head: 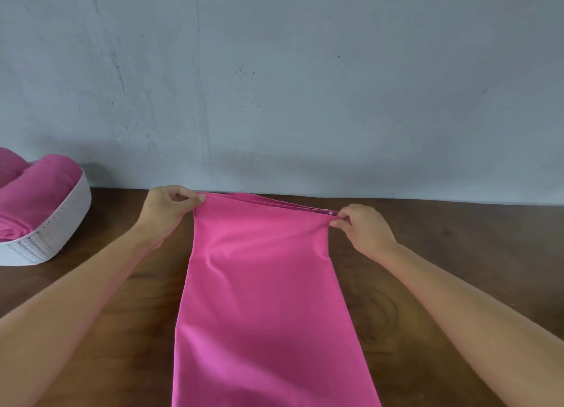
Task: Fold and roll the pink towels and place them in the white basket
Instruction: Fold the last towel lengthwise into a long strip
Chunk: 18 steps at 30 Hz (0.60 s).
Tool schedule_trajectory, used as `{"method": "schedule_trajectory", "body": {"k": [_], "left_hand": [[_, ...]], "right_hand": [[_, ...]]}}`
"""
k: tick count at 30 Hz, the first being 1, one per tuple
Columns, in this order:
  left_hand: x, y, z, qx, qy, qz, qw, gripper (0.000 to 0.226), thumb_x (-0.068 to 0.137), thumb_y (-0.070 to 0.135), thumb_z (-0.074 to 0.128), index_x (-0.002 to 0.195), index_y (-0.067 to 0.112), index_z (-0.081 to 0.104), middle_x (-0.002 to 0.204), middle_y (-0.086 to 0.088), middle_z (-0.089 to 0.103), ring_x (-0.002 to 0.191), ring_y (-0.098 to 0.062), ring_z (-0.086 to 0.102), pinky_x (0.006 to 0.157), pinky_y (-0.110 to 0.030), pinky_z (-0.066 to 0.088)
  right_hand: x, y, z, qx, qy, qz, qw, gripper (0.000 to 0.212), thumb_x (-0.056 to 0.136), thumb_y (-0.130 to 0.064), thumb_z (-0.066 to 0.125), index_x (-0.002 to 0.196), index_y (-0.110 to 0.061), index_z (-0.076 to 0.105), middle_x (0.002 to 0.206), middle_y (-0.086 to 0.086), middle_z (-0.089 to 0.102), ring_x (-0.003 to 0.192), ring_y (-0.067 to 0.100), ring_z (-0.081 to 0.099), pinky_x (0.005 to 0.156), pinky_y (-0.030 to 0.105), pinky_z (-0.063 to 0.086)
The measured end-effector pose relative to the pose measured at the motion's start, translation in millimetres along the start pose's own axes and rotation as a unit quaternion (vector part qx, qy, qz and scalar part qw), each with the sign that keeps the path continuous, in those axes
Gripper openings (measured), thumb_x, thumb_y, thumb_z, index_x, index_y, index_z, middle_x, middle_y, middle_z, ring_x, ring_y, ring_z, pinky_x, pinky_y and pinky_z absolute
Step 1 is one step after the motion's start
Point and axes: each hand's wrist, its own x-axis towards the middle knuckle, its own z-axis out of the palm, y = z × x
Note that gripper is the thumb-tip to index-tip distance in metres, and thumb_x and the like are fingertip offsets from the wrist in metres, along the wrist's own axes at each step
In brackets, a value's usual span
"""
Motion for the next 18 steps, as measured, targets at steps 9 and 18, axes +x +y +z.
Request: {"method": "schedule_trajectory", "body": {"k": [9,18], "left_hand": [[-42,-7,-16,0.041,-0.011,0.047,0.998,0.008,0.089,0.015,0.076,0.087,0.009,0.071,0.091,0.000,0.076,0.093,-0.016,0.072,0.090,-0.031,0.053],[-114,-33,-13,0.049,0.000,0.022,0.999,0.012,0.090,0.010,0.074,0.083,0.004,0.067,0.088,-0.003,0.076,0.090,-0.016,0.073,0.083,-0.025,0.053]], "right_hand": [[-44,-2,-11,0.081,0.055,-0.037,0.995,0.008,0.095,-0.027,0.068,0.093,-0.021,0.075,0.085,-0.010,0.069,0.075,0.008,0.059,0.069,0.035,0.048],[-105,6,13,-0.004,0.022,-0.130,0.991,0.018,0.099,-0.018,0.061,0.109,-0.016,0.076,0.094,0.000,0.072,0.088,0.021,0.063,0.078,0.038,0.051]]}}
